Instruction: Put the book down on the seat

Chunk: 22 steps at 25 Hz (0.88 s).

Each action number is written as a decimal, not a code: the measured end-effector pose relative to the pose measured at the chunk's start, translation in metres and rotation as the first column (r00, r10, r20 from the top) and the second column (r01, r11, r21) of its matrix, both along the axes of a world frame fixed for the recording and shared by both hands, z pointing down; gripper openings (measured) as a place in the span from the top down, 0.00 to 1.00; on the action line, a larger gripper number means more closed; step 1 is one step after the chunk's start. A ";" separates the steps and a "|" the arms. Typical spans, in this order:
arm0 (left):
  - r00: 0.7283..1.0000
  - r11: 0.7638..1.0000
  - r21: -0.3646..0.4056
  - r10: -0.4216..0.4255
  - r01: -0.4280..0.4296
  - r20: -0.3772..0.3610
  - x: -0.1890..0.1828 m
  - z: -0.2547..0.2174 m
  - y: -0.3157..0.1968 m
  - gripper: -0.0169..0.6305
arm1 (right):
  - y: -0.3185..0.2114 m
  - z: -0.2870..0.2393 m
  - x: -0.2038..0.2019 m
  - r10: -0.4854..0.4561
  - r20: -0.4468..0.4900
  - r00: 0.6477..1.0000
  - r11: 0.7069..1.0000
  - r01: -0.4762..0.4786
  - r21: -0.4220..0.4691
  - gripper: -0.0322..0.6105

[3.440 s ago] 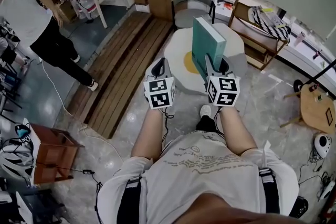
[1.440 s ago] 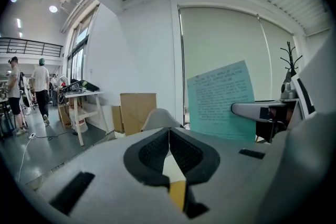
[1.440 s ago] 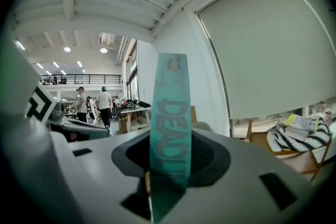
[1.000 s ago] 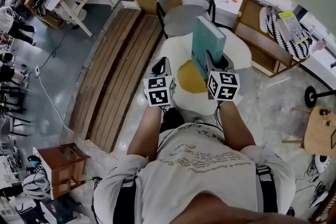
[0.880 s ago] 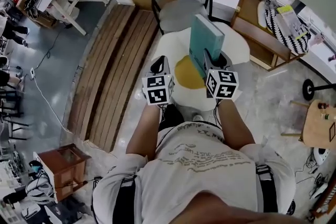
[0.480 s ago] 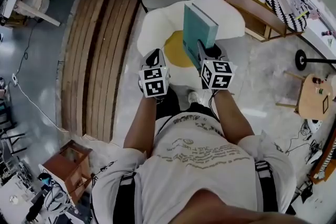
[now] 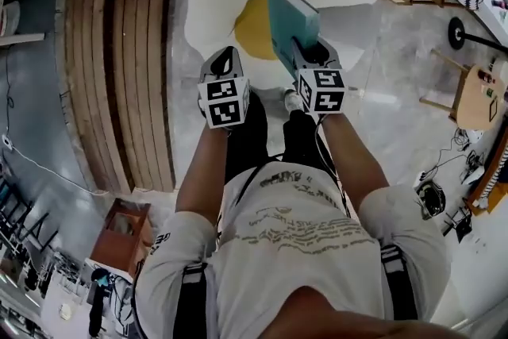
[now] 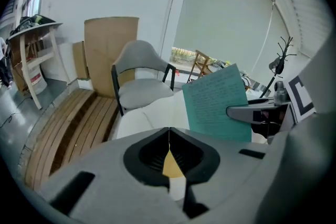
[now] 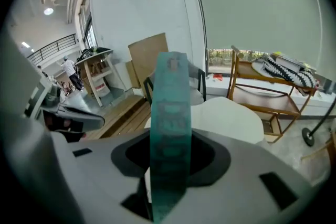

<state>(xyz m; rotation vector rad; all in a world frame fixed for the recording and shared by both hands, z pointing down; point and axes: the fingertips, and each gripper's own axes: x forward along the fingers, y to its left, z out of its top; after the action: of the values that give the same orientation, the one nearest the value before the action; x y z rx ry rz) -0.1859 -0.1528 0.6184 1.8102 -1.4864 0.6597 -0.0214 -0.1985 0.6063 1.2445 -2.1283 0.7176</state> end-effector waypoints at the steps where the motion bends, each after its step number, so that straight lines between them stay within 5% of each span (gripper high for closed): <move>1: 1.000 1.000 -0.005 0.016 -0.016 -0.005 0.000 0.010 -0.006 0.94 | -0.004 0.011 -0.003 -0.001 -0.012 1.000 1.000 0.001 -0.005 0.69; 13: 0.995 0.990 -0.099 0.094 -0.096 -0.027 -0.011 0.130 -0.017 0.94 | -0.025 0.141 -0.015 -0.037 -0.219 0.975 0.999 0.030 -0.036 0.69; 22: 0.995 0.985 -0.148 0.086 -0.093 -0.056 -0.026 0.185 0.005 0.94 | -0.033 0.230 -0.003 -0.047 -0.513 0.857 0.998 0.059 0.006 0.69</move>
<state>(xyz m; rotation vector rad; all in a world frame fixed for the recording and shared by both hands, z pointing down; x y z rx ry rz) -0.2124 -0.1476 0.8032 1.7722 -1.2935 0.7458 -0.0240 -0.2318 0.8366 1.2174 -1.7193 0.2878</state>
